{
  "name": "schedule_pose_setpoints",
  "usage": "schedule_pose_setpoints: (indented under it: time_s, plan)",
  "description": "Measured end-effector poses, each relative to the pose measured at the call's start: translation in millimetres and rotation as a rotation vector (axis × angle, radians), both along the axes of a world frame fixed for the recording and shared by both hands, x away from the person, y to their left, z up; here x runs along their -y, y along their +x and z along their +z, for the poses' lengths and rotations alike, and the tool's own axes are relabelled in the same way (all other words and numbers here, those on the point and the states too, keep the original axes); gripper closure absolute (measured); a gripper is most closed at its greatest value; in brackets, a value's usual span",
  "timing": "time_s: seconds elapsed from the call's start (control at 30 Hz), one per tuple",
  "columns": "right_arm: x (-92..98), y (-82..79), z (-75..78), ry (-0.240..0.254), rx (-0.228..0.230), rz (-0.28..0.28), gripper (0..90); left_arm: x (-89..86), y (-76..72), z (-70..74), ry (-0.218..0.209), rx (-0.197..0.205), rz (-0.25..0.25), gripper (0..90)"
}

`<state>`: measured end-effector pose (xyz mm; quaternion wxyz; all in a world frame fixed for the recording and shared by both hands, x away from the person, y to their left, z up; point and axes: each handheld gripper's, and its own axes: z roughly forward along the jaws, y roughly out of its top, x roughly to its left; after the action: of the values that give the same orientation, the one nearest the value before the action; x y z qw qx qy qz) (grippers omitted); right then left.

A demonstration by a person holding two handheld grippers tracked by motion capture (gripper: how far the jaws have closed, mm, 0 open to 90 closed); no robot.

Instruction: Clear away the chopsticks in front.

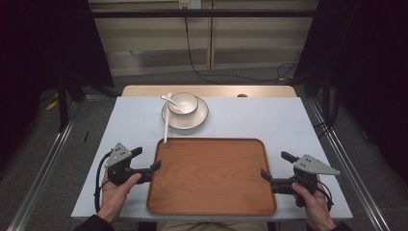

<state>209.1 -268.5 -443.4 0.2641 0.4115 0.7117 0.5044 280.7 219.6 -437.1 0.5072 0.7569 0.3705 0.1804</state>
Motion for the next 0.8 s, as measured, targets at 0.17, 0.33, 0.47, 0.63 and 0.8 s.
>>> schedule_pose_setpoints:
  time_s: [0.17, 0.33, 0.47, 0.63, 0.8]
  plan:
    - [-3.8, 2.3, -1.5, -0.008, -0.011, 0.018, 3.2, 4.5, 11.6, -1.1, 0.016, -0.013, 0.023, 7.4]
    - [-7.5, 4.5, -2.4, -0.010, -0.016, 0.028, 3.2, 10.0, 25.1, -2.2, 0.003, 0.012, 0.037, 7.1]
    - [-8.8, 4.5, -2.0, -0.009, -0.017, 0.032, 3.2, 13.3, 33.5, -3.1, -0.002, 0.007, 0.030, 3.0]
    - [-8.5, 4.8, -1.9, -0.010, -0.017, 0.031, 3.3, 16.0, 40.9, -2.6, 0.014, 0.003, 0.024, 3.0]
    - [-7.9, 4.9, -1.7, -0.007, -0.016, 0.033, 3.3, 14.7, 51.1, 1.3, -0.001, -0.044, -0.018, 9.2]
